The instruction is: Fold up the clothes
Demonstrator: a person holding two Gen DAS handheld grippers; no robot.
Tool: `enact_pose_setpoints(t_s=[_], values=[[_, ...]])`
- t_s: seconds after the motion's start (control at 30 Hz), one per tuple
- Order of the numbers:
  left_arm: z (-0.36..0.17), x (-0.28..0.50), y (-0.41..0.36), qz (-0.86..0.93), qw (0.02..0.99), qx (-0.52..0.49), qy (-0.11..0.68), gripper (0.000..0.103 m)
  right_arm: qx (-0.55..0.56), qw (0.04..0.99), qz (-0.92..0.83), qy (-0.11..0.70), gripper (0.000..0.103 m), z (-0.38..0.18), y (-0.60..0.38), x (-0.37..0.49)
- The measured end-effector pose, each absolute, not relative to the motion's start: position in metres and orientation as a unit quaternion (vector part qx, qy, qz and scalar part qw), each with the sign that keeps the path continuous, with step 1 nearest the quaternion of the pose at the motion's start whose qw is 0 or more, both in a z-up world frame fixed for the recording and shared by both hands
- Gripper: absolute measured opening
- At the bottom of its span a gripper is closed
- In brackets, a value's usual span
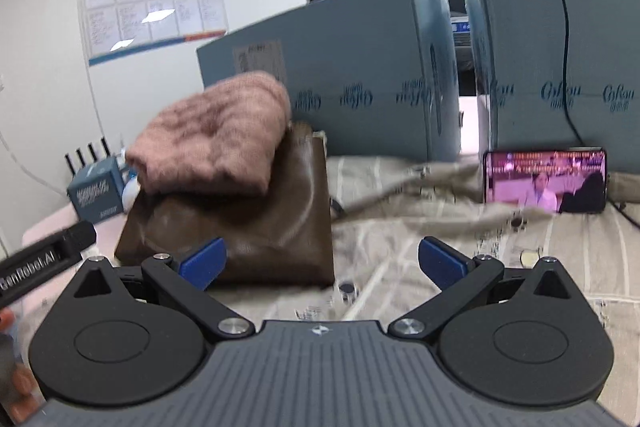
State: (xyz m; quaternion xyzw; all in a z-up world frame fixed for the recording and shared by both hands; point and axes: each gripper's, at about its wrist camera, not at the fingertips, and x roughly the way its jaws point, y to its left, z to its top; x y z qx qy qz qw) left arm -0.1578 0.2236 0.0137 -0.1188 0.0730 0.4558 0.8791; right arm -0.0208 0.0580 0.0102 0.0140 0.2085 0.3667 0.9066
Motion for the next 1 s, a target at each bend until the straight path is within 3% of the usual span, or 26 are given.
enact_pose_setpoints(t_s=[0.5, 1.0], values=[[0.012, -0.156, 0.189, 0.507, 0.856, -0.072, 0.075, 0.103, -0.034, 0.887, 0.428, 0.171, 0.103, 0.008, 0.045, -0.041], [0.002, -0.162, 0.180, 0.496, 0.856, -0.089, 0.114, 0.103, -0.011, 0.879, 0.433, 0.200, 0.103, 0.017, 0.037, -0.033]])
